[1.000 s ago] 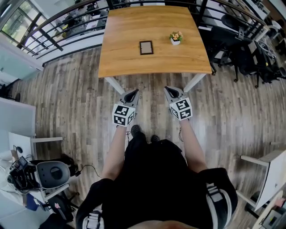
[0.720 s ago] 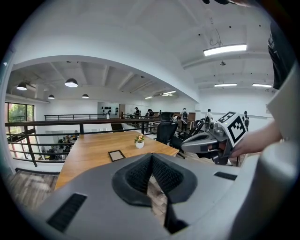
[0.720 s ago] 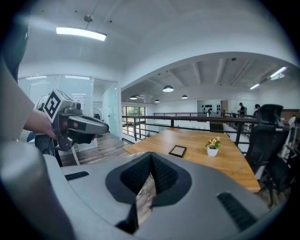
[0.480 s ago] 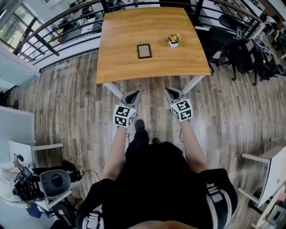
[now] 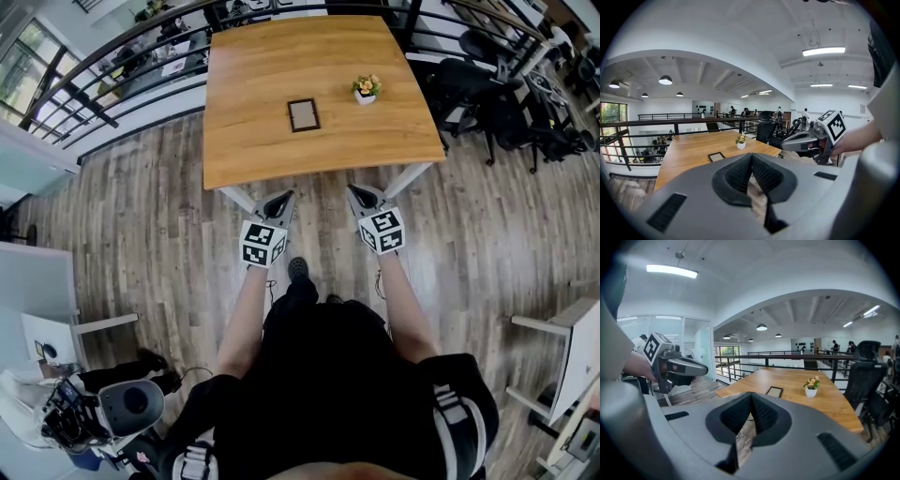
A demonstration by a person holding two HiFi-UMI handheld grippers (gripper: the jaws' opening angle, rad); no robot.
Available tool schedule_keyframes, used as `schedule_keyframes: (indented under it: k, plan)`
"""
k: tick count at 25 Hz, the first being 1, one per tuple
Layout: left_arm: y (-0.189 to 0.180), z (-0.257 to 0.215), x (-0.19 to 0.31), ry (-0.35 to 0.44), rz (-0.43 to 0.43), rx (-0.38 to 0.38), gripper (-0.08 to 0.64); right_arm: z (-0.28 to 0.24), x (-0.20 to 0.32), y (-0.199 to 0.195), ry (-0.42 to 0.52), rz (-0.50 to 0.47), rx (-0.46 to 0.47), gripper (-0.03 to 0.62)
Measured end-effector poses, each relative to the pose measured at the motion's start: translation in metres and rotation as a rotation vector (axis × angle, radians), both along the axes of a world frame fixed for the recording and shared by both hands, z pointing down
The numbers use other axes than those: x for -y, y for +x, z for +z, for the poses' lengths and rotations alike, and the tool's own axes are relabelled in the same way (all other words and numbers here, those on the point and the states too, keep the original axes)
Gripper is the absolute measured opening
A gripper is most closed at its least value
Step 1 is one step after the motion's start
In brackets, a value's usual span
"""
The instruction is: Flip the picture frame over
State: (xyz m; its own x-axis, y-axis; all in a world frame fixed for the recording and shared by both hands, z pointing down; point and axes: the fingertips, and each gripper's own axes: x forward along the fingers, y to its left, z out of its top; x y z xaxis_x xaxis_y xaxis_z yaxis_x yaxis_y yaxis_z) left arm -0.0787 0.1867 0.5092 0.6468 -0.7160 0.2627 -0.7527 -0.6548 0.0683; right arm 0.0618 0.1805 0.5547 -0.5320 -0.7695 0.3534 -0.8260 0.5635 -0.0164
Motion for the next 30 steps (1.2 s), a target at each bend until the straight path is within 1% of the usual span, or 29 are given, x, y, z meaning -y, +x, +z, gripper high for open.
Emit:
schedule_keyframes:
  k: [10,15,22,30]
  plan:
    - [-0.031,-0.001,0.045,0.009,0.009,0.007,0.021,-0.004,0.046,-0.031,0.000,0.006,0.006,0.008]
    - [-0.044,0.003,0.067,-0.002,0.019,0.001,0.021,0.001,0.063,-0.046,-0.013,0.009,0.000,0.008]
    - [-0.039,0.011,0.091,-0.018,0.070,-0.001,0.021,0.004,0.082,-0.039,-0.022,0.053,-0.010,0.008]
    - [-0.043,0.006,0.130,0.003,0.128,-0.001,0.021,0.004,0.109,-0.041,-0.015,0.119,-0.004,0.008]
